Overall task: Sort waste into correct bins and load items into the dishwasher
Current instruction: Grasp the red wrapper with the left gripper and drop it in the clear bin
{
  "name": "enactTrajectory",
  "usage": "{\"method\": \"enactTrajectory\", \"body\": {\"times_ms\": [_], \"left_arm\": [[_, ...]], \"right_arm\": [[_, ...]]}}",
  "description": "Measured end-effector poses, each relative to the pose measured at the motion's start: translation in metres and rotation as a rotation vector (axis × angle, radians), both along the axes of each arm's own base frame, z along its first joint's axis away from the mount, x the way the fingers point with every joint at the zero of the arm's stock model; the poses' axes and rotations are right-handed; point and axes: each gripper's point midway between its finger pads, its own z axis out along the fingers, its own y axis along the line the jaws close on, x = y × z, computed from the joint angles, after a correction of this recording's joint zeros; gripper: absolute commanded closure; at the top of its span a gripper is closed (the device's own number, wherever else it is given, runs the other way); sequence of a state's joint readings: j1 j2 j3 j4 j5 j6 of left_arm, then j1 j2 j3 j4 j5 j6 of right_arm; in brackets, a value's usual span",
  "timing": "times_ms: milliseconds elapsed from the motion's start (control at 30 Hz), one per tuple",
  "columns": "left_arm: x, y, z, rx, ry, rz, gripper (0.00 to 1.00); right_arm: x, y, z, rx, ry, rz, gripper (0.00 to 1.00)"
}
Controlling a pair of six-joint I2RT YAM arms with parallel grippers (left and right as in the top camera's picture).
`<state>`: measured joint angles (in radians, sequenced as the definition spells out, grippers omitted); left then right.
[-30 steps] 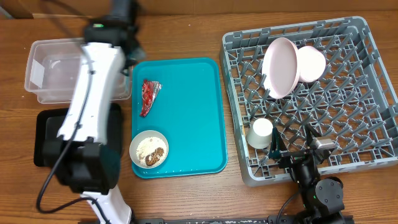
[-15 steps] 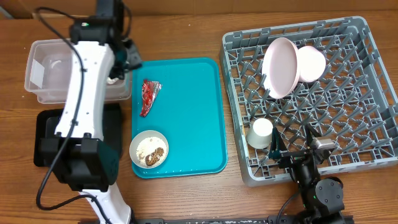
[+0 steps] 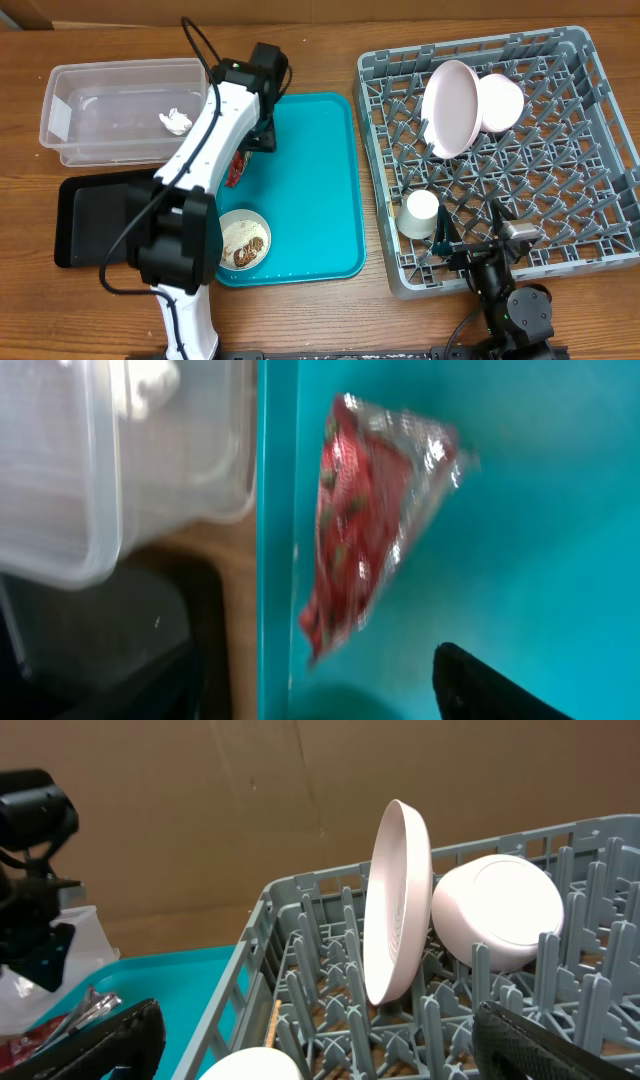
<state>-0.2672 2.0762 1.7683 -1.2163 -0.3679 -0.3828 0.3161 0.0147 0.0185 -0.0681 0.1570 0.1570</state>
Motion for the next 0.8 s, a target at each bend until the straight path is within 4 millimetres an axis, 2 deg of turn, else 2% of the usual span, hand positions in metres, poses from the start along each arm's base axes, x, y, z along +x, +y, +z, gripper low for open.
{"method": "enactTrajectory", "body": {"times_ms": [133,267,367,433,533,633,733,800], "left_arm": [[0.013,0.006,-0.024,-0.013,0.015,-0.01,0.37],[0.008,0.002,-0.054,-0.017,0.105,-0.057,0.46],[0.003,-0.001,-0.072,-0.015,0.16,-0.085,0.73],[-0.001,-0.003,-0.077,-0.021,0.186,-0.094,0.84],[-0.01,-0.002,-0.076,-0.02,0.227,-0.1,0.96],[-0.023,0.0,-0.07,-0.016,0.287,-0.094,0.96],[-0.022,-0.002,-0.051,-0.028,0.28,-0.074,0.96],[-0.016,-0.005,-0.031,-0.048,0.238,-0.062,0.96]], "right_arm": [[0.0,0.0,0.0,0.0,0.0,0.0,0.0],[0.0,0.0,0.0,-0.001,0.0,0.0,0.0],[0.0,0.0,0.0,-0.001,0.0,0.0,0.0],[0.0,0.0,0.0,0.0,0.0,0.0,0.0],[0.0,0.0,0.0,0.0,0.0,0.0,0.0],[0.0,0.0,0.0,0.0,0.0,0.0,0.0],[0.0,0.0,0.0,0.0,0.0,0.0,0.0],[0.0,0.0,0.0,0.0,0.0,0.0,0.0]]}}
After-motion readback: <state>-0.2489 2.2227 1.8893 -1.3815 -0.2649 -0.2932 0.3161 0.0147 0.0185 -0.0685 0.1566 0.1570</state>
